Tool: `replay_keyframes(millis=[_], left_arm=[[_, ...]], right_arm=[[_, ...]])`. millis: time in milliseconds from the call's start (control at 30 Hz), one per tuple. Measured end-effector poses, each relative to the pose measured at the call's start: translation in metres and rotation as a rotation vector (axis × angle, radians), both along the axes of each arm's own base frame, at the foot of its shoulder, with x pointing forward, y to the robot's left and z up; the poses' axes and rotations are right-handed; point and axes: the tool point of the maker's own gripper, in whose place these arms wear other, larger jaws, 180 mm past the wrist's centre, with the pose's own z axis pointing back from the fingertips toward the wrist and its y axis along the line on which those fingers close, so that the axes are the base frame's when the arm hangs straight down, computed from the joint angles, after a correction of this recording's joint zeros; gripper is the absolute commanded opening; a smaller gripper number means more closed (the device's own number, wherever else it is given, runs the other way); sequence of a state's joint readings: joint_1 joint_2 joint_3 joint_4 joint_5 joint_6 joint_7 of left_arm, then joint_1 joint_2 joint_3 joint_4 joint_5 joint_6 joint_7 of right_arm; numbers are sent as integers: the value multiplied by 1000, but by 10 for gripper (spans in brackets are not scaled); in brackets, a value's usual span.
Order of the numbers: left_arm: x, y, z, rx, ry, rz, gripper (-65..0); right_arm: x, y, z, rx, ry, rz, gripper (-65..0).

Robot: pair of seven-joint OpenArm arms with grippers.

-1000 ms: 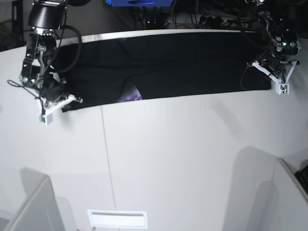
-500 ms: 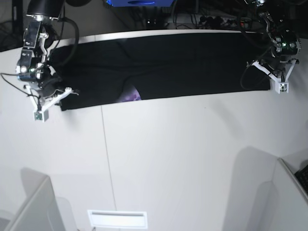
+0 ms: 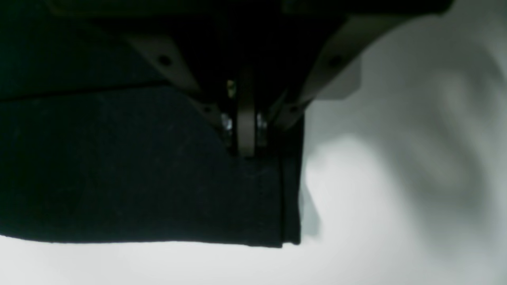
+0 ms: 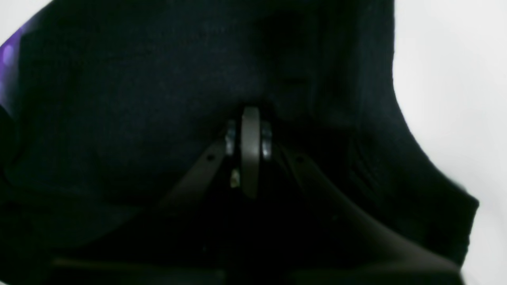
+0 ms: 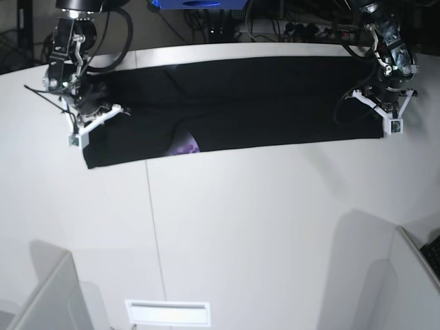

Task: Fold the T-shirt properly
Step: 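Grasp the folded edge with both grippers and pull it toward the robot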

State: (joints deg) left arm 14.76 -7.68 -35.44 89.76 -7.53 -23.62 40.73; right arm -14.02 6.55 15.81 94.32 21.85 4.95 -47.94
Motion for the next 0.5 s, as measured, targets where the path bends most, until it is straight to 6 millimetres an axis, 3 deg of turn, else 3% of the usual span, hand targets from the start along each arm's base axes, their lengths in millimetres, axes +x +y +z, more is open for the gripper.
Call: replay_keyframes(millis=[267, 500], left_arm=[[47, 9, 1, 52, -1, -4, -650], [76, 15, 5, 69, -2, 6, -650]], right_arm=[[18, 12, 3, 29, -19, -34, -650], [18, 22, 5, 59, -27, -98, -650]])
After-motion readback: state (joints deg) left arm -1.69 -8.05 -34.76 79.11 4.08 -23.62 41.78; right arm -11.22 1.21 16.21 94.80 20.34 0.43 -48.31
